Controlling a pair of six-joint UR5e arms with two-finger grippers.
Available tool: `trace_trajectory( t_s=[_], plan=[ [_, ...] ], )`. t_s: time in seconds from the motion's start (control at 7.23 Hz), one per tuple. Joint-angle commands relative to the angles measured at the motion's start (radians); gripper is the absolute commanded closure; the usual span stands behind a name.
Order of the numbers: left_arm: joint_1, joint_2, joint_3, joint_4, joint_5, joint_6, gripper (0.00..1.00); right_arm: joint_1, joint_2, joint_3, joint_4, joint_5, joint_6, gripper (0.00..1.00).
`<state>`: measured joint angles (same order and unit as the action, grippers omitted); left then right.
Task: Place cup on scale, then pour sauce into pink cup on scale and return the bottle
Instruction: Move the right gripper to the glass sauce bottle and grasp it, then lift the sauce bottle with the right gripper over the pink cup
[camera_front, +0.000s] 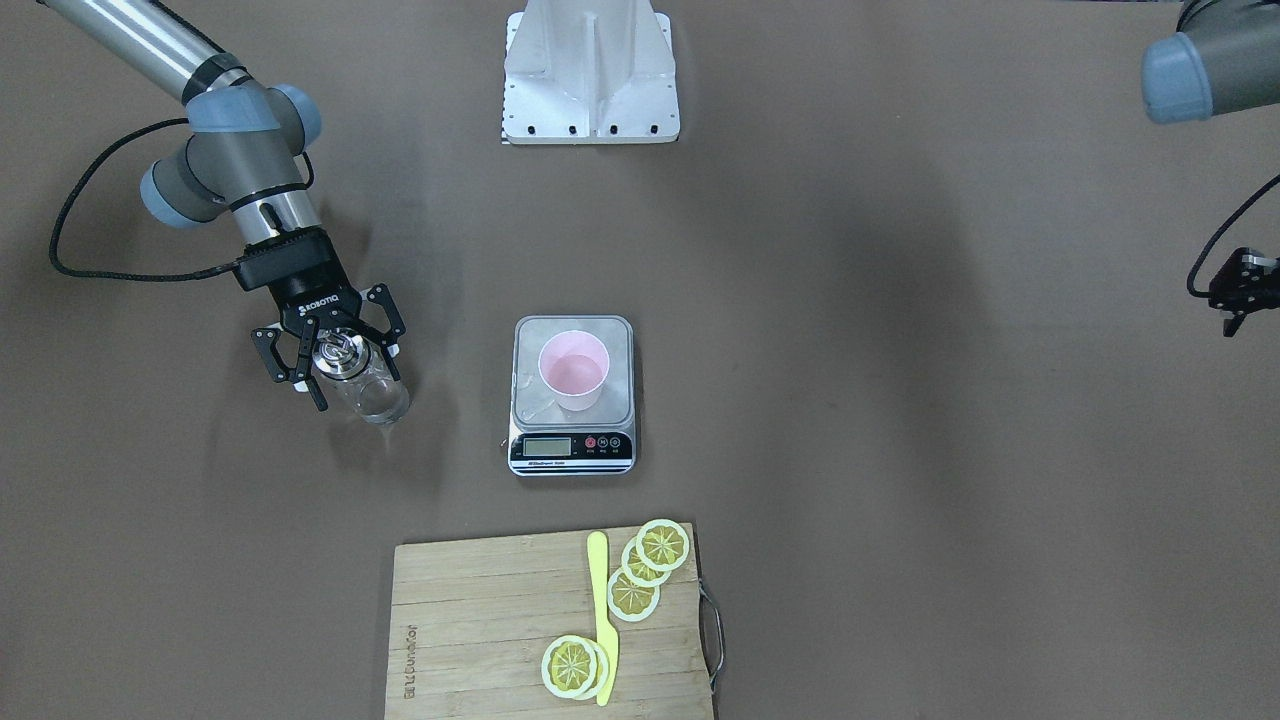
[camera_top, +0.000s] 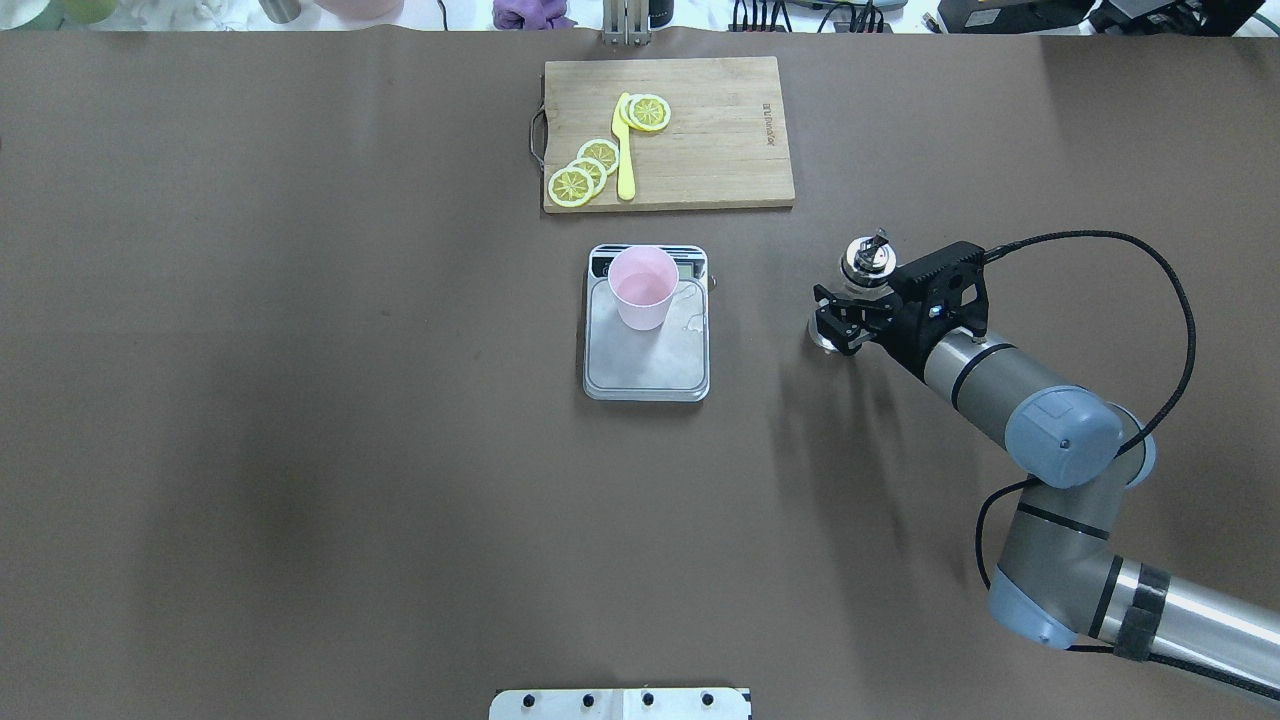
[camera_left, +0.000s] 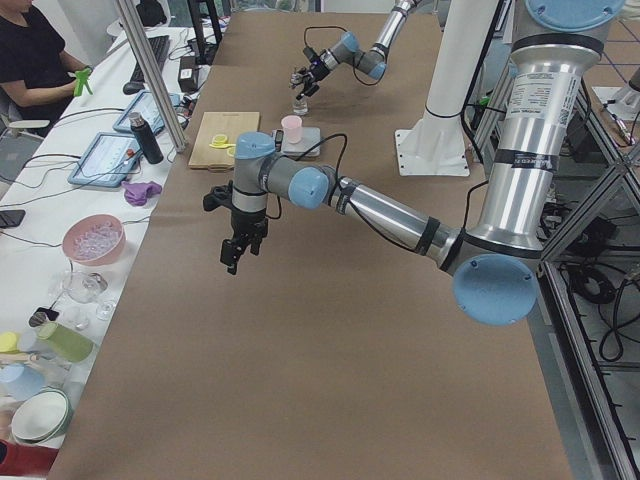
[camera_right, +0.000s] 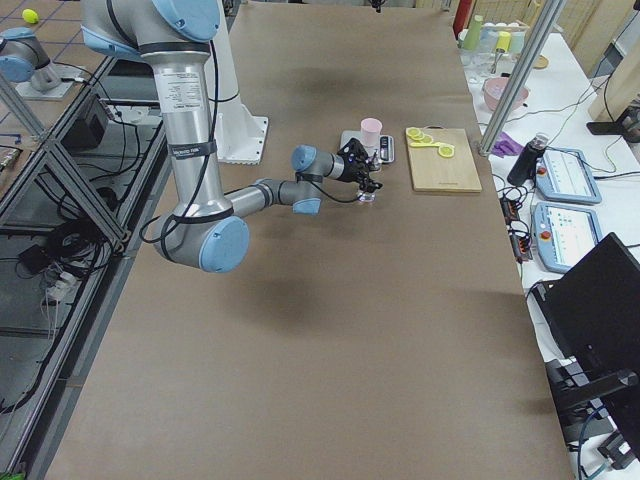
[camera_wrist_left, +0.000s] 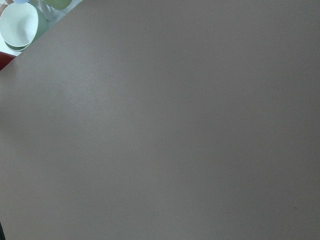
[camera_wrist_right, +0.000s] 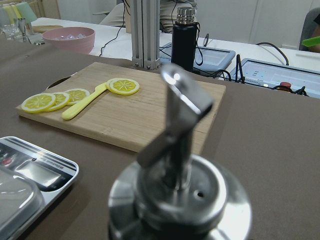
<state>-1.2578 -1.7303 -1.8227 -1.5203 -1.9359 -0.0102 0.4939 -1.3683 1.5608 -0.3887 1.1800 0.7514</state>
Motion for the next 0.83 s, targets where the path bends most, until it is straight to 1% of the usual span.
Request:
trace_trajectory(
  t_s=[0.0, 0.14, 0.28, 0.42, 0.55, 0.69],
  plan=[
    [0.0, 0.0, -0.001, 0.002, 0.0, 0.001, 0.01, 0.0, 0.002, 0.004, -0.002, 0.007, -0.007, 1.0],
    [0.0, 0.0, -0.003, 0.002, 0.0, -0.001, 0.01, 0.017, 0.002, 0.019, -0.01, 0.012, -0.007, 1.0],
    [0.0, 0.002, -0.001, 0.003, 0.0, -0.001, 0.01, 0.079, 0.003, 0.084, -0.089, 0.074, -0.009, 1.0],
    [0.0, 0.002, -0.001, 0.003, 0.0, 0.001, 0.01, 0.141, 0.006, 0.229, -0.328, 0.143, -0.044, 1.0],
    [0.0, 0.002, -0.001, 0.003, 0.0, 0.001, 0.01, 0.144, 0.096, 0.357, -0.628, 0.138, -0.182, 1.0],
    [0.0, 0.003, 0.0, 0.002, -0.002, 0.001, 0.01, 0.132, 0.224, 0.423, -0.915, 0.097, -0.226, 1.0]
  ],
)
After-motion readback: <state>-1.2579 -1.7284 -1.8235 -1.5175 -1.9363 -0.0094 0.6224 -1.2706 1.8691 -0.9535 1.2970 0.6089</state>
